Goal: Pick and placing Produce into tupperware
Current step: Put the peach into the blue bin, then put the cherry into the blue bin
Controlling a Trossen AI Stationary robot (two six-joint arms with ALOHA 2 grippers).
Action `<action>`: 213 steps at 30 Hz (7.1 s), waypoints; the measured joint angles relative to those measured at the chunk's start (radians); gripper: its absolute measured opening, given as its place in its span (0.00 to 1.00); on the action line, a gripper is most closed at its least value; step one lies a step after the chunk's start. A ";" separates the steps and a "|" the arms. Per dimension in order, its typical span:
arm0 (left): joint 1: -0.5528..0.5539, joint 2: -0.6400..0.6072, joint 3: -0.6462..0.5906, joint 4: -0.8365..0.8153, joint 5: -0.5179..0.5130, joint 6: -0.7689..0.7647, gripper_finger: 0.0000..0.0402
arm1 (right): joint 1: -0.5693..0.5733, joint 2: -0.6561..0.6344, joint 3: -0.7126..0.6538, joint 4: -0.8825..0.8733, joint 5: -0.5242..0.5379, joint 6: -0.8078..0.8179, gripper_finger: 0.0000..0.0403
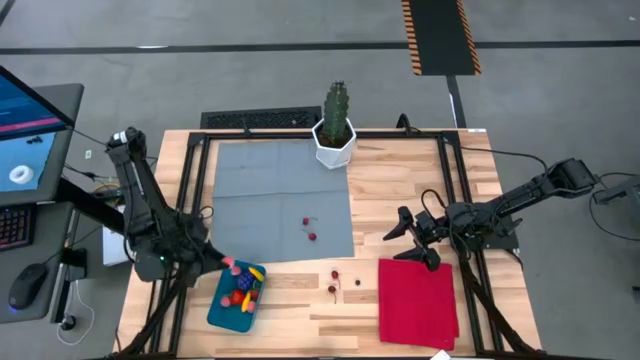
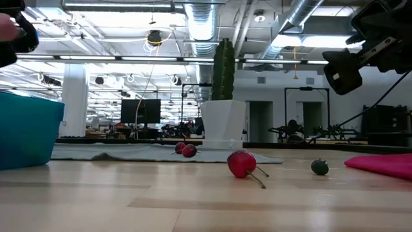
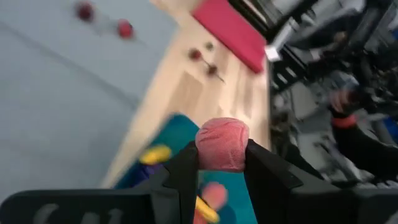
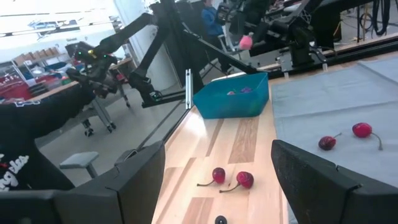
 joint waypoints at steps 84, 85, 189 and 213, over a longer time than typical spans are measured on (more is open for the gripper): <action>0.997 -0.235 -0.280 0.853 0.938 1.366 0.54 | -0.006 0.240 0.506 -0.553 0.026 0.005 0.79; 0.997 -0.235 -0.280 0.854 0.901 1.388 0.54 | -0.006 0.269 0.541 -0.601 0.026 0.035 0.79; 0.996 -0.174 -0.280 0.938 0.534 1.165 0.54 | -0.176 1.101 1.172 -0.916 0.257 0.212 0.79; 0.997 -0.173 -0.280 0.938 0.533 1.165 0.54 | -0.167 1.175 1.228 -0.920 0.238 0.203 0.78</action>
